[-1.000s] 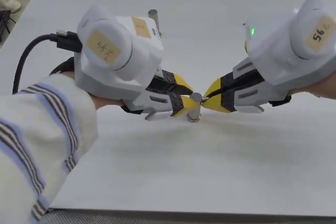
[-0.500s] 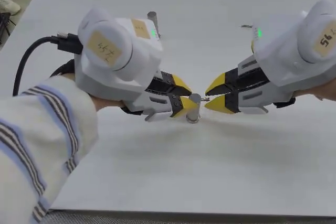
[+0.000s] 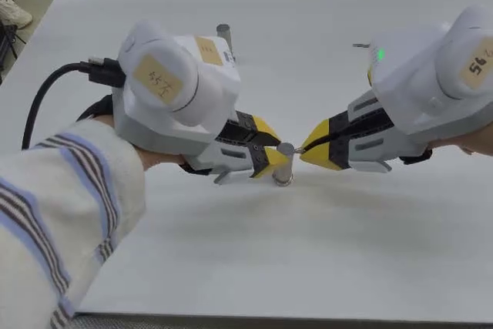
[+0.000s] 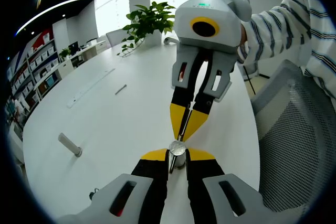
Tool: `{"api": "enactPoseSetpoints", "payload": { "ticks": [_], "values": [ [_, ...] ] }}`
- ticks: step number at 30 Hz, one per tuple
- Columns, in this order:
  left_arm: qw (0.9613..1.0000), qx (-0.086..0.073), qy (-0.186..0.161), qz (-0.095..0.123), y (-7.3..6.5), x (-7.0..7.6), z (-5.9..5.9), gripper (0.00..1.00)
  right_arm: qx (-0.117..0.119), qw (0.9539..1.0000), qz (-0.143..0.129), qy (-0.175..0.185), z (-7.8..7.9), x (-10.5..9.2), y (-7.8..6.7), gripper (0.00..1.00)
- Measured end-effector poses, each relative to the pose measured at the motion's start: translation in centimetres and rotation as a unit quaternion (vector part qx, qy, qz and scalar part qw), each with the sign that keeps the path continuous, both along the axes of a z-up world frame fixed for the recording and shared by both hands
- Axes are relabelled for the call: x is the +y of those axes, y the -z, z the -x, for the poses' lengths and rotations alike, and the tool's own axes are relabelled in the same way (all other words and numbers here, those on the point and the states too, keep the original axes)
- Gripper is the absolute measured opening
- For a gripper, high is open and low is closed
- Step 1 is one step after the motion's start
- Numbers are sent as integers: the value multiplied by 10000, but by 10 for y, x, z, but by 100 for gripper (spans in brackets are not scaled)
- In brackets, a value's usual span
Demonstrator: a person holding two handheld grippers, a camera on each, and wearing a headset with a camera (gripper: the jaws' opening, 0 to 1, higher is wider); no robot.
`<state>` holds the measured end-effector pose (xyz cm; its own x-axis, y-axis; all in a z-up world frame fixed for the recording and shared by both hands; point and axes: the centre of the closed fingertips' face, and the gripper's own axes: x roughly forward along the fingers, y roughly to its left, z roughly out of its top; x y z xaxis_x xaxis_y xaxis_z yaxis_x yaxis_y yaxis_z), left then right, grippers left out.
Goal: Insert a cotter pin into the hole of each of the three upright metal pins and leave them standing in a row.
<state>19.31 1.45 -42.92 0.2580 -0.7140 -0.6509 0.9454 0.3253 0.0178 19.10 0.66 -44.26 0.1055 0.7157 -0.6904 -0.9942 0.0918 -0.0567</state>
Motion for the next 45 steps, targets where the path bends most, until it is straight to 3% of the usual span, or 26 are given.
{"api": "enactPoseSetpoints", "payload": {
  "ticks": [4, 16, 20, 23, 25, 28, 29, 33, 36, 38, 39, 41, 45],
  "values": [
    [9999, 109, -114, 62, 0, 1, 0, 9, -25, 10000, 20, 3, 0, 1, -1, 0],
    [9994, 9, -226, 243, -7, -1, -2, 10, -27, 9999, -40, 150, -2, 2, -2, 0],
    [9987, -56, -334, 389, -15, 3, -3, 21, 150, 9989, -319, 325, -1, 4, -8, 1],
    [9976, 34, -500, 472, -17, 8, -2, 27, 295, 9967, -576, 496, 1, 7, -11, 3],
    [9966, 4, -660, 486, -18, 13, -3, 29, 394, 9942, -776, 637, 1, 10, -11, 6],
    [9947, -43, -858, 563, -19, 20, -1, 42, 442, 9928, -847, 719, 3, 11, -7, 10],
    [9935, 43, -946, 638, -20, 23, 2, 47, 440, 9925, -861, 747, 5, 12, -5, 11],
    [9894, 120, -1132, 899, -23, 29, 12, 55, 527, 9894, -983, 935, 6, 14, 2, 18],
    [9829, 152, -1399, 1185, -29, 34, 17, 67, 590, 9867, -1083, 1059, 6, 17, 7, 24],
    [9820, 196, -1467, 1171, -29, 38, 21, 71, 654, 9848, -1140, 1134, 7, 20, 11, 26],
    [9813, 163, -1516, 1171, -30, 41, 23, 71, 809, 9827, -1139, 1212, 9, 21, 15, 26],
    [9795, 115, -1611, 1207, -33, 44, 25, 76, 859, 9813, -1134, 1295, 7, 21, 21, 26],
    [9697, 148, -1918, 1506, -40, 49, 27, 91, 976, 9763, -1197, 1515, 2, 22, 27, 26]
  ]
}}
